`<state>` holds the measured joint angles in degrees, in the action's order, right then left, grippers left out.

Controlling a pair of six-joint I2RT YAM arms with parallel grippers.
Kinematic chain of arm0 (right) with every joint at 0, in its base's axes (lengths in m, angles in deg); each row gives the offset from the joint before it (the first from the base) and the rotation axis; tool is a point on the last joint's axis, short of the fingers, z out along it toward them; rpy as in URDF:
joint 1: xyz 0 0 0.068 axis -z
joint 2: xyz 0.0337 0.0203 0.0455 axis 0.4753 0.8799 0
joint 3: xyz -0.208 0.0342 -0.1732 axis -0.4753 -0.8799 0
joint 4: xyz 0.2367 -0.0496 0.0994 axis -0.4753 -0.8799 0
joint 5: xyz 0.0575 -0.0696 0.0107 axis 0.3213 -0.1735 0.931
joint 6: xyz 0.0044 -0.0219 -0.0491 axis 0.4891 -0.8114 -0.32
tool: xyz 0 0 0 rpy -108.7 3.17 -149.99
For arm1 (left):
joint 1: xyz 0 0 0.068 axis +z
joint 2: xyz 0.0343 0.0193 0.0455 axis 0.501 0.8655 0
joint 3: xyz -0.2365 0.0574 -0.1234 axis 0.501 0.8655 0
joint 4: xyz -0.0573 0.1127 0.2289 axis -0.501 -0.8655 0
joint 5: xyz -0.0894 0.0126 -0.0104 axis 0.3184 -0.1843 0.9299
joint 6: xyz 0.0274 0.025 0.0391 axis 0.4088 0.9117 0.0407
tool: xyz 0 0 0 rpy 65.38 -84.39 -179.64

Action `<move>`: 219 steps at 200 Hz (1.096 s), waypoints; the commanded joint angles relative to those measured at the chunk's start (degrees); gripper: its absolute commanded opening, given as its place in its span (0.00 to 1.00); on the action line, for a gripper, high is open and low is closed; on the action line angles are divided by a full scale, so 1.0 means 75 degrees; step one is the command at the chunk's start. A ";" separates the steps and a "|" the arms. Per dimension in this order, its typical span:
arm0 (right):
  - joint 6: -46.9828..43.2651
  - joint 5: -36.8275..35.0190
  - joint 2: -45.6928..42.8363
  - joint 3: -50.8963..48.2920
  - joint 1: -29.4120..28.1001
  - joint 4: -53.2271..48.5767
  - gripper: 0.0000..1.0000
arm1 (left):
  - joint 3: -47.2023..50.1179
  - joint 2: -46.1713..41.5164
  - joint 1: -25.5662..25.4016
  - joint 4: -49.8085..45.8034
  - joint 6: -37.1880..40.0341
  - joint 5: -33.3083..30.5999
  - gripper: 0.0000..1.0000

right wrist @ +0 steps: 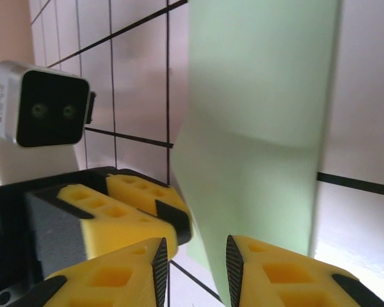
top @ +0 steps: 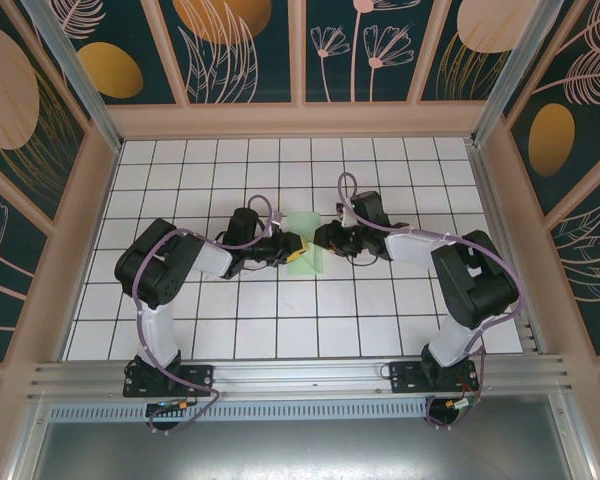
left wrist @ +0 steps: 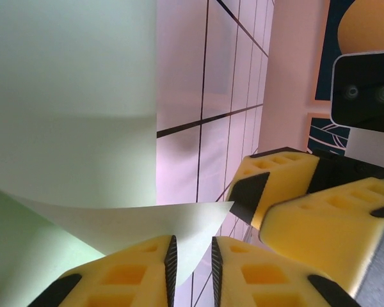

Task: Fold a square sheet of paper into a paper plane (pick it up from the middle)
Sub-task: Fold the triangle a second time at the center of the table.

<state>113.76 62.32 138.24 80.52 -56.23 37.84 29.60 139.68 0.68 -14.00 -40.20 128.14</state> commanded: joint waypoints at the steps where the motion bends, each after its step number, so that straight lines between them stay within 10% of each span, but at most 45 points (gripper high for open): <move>1: -0.0185 0.0280 0.0200 0.0039 -0.0069 0.0279 0.33 | -0.0065 0.0137 -0.0037 0.0050 0.0064 -0.0070 0.23; 103: -0.0571 -0.0137 0.0834 0.0564 0.0028 -0.0072 0.07 | -0.0141 0.0148 -0.0039 0.0107 0.0042 0.0004 0.18; 219: -0.1136 -0.0441 0.1340 0.0876 0.0267 -0.0430 0.05 | -0.0612 0.0443 -0.0104 -0.0123 0.0185 0.0197 0.18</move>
<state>107.42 59.89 147.05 85.29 -54.72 35.78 26.54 141.73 0.44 -14.13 -40.13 128.24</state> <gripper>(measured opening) 0.066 0.181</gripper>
